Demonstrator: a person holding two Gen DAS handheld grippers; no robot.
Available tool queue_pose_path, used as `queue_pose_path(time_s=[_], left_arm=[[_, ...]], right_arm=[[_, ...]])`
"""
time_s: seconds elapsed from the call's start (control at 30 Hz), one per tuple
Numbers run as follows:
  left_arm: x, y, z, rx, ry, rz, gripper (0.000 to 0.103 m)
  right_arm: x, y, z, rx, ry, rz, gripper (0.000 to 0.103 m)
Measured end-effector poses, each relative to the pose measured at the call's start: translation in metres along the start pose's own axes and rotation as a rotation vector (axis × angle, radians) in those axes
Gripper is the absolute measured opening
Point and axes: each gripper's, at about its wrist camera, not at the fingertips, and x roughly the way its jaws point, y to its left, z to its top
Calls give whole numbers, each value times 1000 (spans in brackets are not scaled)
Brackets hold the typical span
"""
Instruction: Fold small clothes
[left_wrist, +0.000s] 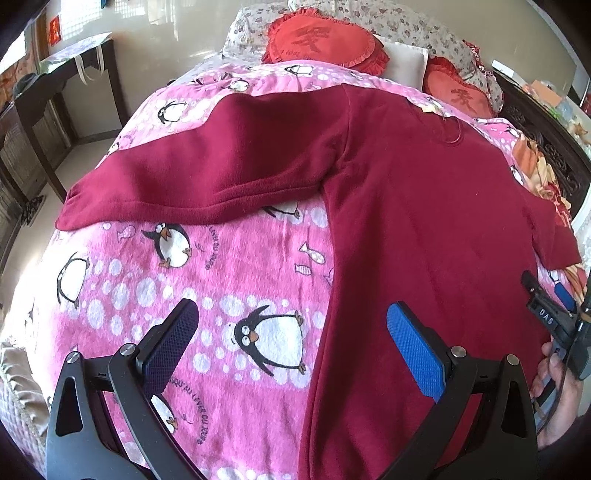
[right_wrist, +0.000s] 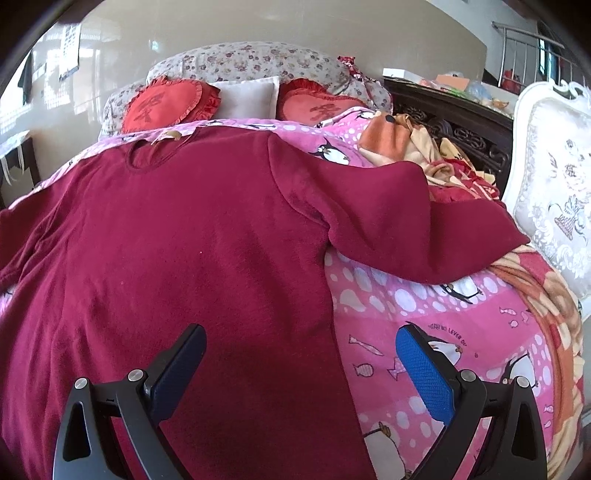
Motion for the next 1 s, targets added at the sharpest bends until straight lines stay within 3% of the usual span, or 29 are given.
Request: queue_pose_path(time_s=[0.5, 0.7, 0.87, 1.0], left_arm=[[-8, -3, 12, 14, -39, 0, 102], [-6, 14, 17, -14, -63, 14, 102], [-9, 75, 34, -150, -135, 5, 102], [-10, 152, 46, -332, -151, -126, 102]], right_arm=[[1, 2, -1, -3, 4, -14, 102], [2, 3, -2, -9, 12, -19, 102], [4, 5, -1, -21, 18, -32, 102], [6, 7, -1, -31, 26, -37, 102]])
